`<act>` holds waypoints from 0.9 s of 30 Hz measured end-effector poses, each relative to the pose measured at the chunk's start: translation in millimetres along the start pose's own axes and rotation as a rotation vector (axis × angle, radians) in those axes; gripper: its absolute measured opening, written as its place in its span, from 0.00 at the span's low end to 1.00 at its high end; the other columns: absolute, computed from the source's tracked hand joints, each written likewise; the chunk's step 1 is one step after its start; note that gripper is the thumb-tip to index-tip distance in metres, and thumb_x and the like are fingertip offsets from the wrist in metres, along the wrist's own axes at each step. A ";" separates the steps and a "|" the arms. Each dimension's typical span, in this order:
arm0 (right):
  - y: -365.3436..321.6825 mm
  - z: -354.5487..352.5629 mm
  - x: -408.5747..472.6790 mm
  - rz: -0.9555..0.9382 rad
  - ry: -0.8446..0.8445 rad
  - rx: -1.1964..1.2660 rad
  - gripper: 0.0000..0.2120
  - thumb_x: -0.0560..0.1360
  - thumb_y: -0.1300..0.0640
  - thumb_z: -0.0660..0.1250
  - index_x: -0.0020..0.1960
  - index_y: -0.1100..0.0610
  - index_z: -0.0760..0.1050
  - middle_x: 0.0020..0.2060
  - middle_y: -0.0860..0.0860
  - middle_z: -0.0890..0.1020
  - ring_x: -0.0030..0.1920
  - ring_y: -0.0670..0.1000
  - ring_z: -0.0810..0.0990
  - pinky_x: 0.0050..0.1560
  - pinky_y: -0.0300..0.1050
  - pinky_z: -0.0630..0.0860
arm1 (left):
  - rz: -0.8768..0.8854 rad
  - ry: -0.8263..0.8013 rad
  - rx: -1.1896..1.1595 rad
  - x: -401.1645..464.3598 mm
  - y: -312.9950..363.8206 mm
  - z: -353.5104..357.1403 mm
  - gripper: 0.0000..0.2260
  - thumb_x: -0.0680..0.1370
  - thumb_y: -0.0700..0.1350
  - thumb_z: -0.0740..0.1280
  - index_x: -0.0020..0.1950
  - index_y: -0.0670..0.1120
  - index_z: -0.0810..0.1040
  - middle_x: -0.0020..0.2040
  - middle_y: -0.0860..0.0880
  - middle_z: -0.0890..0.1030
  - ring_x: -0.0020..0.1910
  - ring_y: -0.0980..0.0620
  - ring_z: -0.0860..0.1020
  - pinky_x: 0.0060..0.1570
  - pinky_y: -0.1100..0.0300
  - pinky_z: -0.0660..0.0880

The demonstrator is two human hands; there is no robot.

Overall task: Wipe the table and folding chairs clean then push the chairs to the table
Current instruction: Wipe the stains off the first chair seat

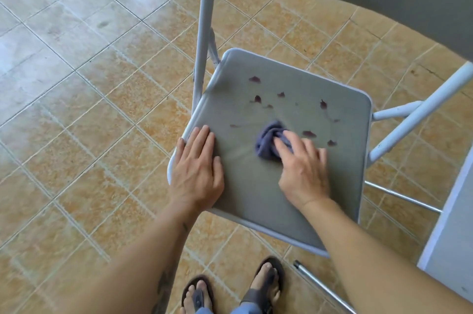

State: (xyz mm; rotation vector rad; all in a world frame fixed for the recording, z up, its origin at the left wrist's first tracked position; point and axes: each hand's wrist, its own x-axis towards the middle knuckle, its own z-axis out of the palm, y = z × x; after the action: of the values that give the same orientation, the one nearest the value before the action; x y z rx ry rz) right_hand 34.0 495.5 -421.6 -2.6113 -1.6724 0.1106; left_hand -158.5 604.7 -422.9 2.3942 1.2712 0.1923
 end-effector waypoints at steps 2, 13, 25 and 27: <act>35.9 -5.3 -2.2 0.186 0.026 0.007 0.25 0.68 0.58 0.56 0.63 0.52 0.77 0.64 0.54 0.76 0.53 0.62 0.74 0.48 0.54 0.67 | 0.027 0.013 0.035 -0.3 3.0 5.7 0.28 0.77 0.49 0.55 0.74 0.40 0.69 0.77 0.43 0.67 0.78 0.44 0.62 0.78 0.42 0.55; -83.7 3.0 74.1 -0.325 -0.030 0.161 0.25 0.68 0.56 0.65 0.65 0.52 0.75 0.65 0.52 0.74 0.53 0.59 0.72 0.48 0.52 0.69 | -0.019 0.090 0.008 3.3 -7.5 11.3 0.27 0.72 0.48 0.60 0.71 0.41 0.74 0.74 0.43 0.71 0.77 0.45 0.64 0.77 0.44 0.58; 54.4 -4.4 30.1 0.385 0.130 0.328 0.25 0.68 0.69 0.60 0.62 0.55 0.79 0.60 0.55 0.77 0.52 0.64 0.73 0.55 0.54 0.71 | -0.061 0.086 -0.003 7.6 -13.6 12.3 0.30 0.71 0.51 0.58 0.71 0.42 0.74 0.74 0.46 0.72 0.77 0.47 0.65 0.77 0.44 0.58; 35.6 -21.7 29.9 0.351 0.204 0.375 0.26 0.68 0.67 0.56 0.63 0.55 0.78 0.60 0.55 0.78 0.52 0.63 0.73 0.54 0.54 0.71 | -0.037 0.083 -0.005 10.0 -9.5 5.4 0.29 0.71 0.50 0.58 0.69 0.42 0.75 0.73 0.46 0.73 0.76 0.46 0.65 0.77 0.44 0.59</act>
State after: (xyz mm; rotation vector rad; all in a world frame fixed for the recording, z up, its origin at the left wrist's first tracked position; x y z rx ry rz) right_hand 80.4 507.9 -403.7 -2.4942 -1.0053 0.1450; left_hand -158.4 616.0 -432.5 2.3784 1.3492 0.2863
